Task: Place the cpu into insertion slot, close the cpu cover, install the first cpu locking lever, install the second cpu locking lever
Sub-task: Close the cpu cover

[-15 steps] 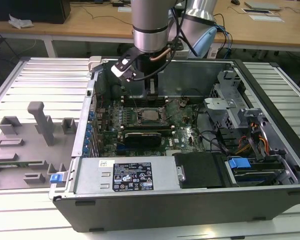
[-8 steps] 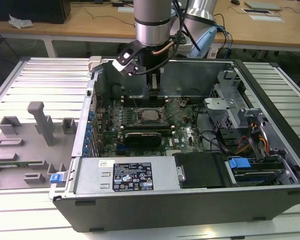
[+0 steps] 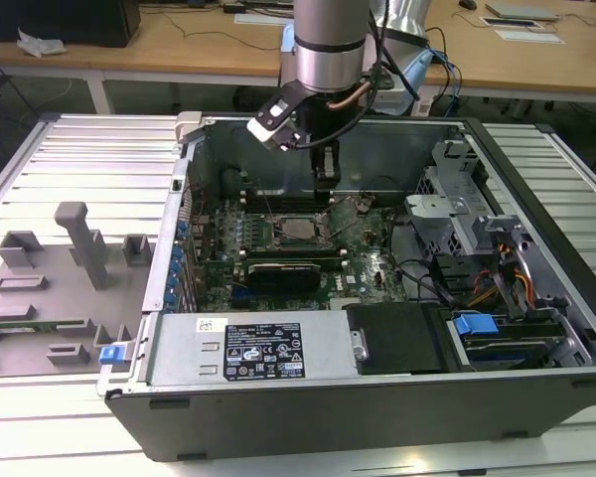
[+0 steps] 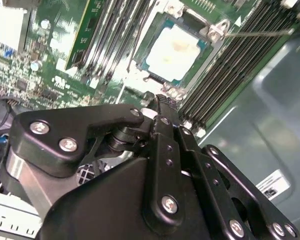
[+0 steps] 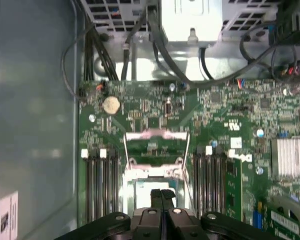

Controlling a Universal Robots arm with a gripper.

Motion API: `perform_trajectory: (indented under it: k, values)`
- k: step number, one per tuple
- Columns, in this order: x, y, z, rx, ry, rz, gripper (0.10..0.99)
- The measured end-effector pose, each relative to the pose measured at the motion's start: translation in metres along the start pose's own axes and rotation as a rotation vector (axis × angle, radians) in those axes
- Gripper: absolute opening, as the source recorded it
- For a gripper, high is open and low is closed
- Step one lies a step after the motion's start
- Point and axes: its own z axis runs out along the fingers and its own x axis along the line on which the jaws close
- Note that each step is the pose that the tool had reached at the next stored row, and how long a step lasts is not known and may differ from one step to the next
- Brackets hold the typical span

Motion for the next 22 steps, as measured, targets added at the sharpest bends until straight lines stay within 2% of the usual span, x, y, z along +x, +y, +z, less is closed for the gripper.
perform_trajectory:
  k: [5,9,10,14,17,22]
  values:
    - [-0.0001,0.0157,0.0011,0.003,-0.0001,0.000,0.106]
    - [-0.0001,0.0397,0.0029,0.010,0.0000,0.000,0.106]
    - [-0.0002,0.0475,0.0034,0.012,-0.0001,0.000,0.106]
    - [-0.0001,0.0633,0.0045,0.017,-0.0003,0.000,0.106]
    - [0.0000,0.0681,0.0062,0.022,-0.0004,0.000,0.106]
    - [0.0000,0.0761,0.0167,0.051,-0.0007,0.000,0.106]
